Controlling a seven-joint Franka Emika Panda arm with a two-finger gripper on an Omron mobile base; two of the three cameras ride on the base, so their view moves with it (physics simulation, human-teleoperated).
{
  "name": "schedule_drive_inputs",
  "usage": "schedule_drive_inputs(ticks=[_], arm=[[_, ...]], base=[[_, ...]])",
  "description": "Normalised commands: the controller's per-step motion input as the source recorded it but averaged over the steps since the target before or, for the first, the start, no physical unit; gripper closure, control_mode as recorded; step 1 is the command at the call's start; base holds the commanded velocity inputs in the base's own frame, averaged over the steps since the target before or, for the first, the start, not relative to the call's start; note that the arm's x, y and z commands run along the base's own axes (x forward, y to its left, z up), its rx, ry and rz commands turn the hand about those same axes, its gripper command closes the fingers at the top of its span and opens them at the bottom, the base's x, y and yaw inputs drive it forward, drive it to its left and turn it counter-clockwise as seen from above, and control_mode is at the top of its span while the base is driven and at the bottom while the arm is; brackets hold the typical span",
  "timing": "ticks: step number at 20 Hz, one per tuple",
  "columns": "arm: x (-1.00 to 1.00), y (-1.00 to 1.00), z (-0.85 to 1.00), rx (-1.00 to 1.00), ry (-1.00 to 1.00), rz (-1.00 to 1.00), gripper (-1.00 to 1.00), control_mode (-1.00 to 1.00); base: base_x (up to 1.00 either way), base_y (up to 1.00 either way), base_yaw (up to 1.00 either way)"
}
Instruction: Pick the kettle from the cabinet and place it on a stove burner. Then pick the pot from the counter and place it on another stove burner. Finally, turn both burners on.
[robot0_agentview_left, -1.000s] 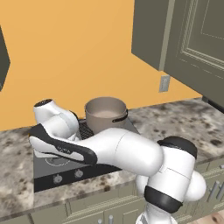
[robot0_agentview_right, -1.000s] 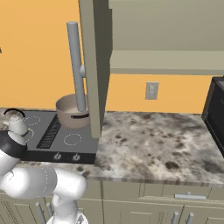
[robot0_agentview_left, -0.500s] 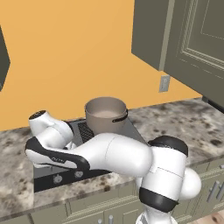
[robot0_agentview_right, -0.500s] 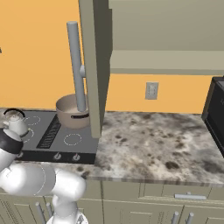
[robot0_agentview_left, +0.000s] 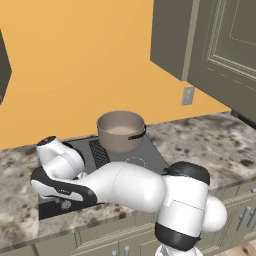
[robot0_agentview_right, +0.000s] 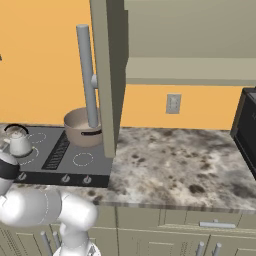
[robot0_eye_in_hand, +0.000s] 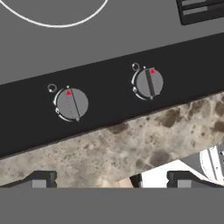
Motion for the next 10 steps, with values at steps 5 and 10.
schedule_drive_inputs(ticks=[5, 10], arm=[[0.13, 0.06, -0.3, 0.03, 0.02, 0.0, -1.0, -1.0], [0.13, 0.06, -0.24, 0.01, 0.0, 0.0, -1.0, -1.0]], base=[[0.0, 0.0, 0.0], [0.0, 0.0, 0.0]])
